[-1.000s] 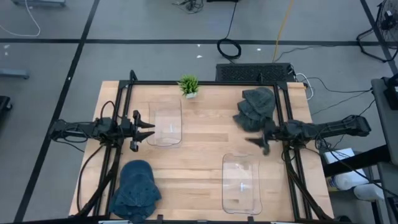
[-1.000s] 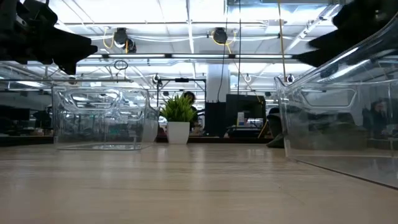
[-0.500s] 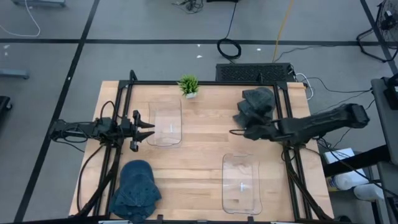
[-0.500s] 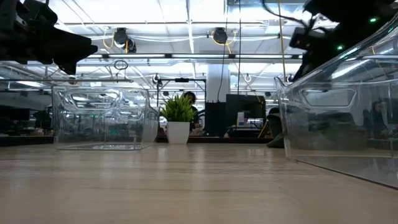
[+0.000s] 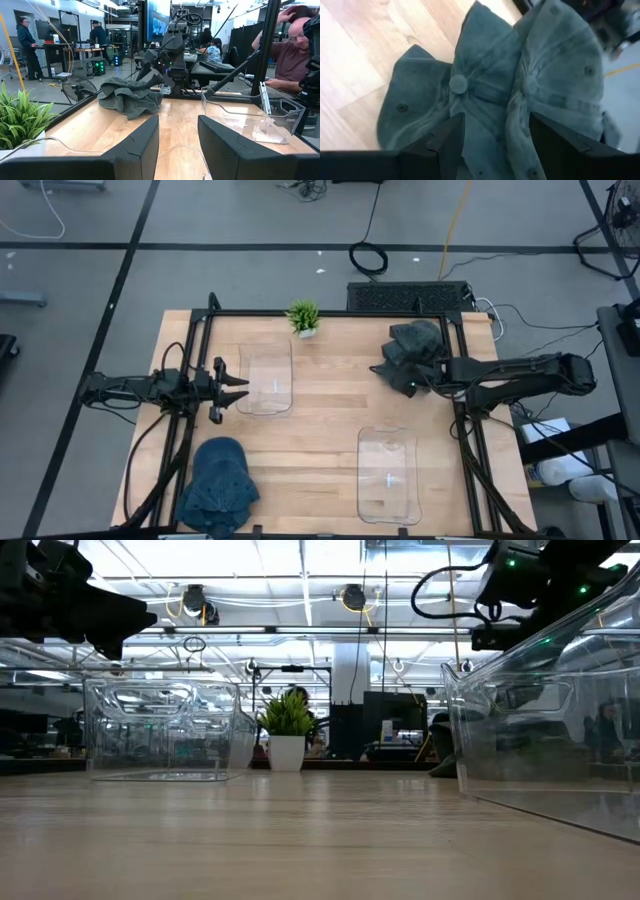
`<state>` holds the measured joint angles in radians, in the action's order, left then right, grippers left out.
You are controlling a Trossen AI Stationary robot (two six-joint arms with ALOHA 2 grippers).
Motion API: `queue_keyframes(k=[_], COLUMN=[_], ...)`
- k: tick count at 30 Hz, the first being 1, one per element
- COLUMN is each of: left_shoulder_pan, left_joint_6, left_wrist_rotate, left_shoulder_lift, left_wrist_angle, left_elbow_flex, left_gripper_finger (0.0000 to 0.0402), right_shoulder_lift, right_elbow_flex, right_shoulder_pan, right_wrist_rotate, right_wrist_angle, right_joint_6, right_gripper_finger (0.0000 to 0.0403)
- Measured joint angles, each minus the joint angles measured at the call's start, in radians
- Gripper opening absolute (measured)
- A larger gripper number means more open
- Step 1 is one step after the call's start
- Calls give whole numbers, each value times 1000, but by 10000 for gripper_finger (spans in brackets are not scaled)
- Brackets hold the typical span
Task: Pick & Place hat
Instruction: Put the black cap into the top transparent bin
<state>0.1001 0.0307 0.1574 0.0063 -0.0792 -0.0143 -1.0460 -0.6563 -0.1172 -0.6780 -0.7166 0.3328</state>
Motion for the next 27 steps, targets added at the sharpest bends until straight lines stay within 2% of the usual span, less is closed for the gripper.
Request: queue_keyframes(k=[5, 11, 18, 23, 27], left_shoulder_pan=[0, 0, 0, 0, 0], left_joint_6=[0, 0, 0, 0, 0], left_wrist_rotate=[0, 0, 0, 0, 0], left_shoulder_lift=[0, 0, 0, 0, 0], left_wrist_angle=[0, 0, 0, 0, 0], left_elbow_flex=[0, 0, 0, 0, 0], left_gripper_finger=[145, 145, 145, 145, 145], right_shoulder_lift=[-2, -6, -6, -6, -6], right_elbow_flex=[27, 115, 121, 152, 163], right_shoulder_pan=[-16, -61, -102, -107, -105], right_wrist_rotate=[-4, -5, -6, -55, -54], right_wrist_angle=[19, 115, 130, 132, 145], right_joint_6=[13, -54, -64, -56, -60], right_gripper_finger=[212, 212, 210, 186, 146])
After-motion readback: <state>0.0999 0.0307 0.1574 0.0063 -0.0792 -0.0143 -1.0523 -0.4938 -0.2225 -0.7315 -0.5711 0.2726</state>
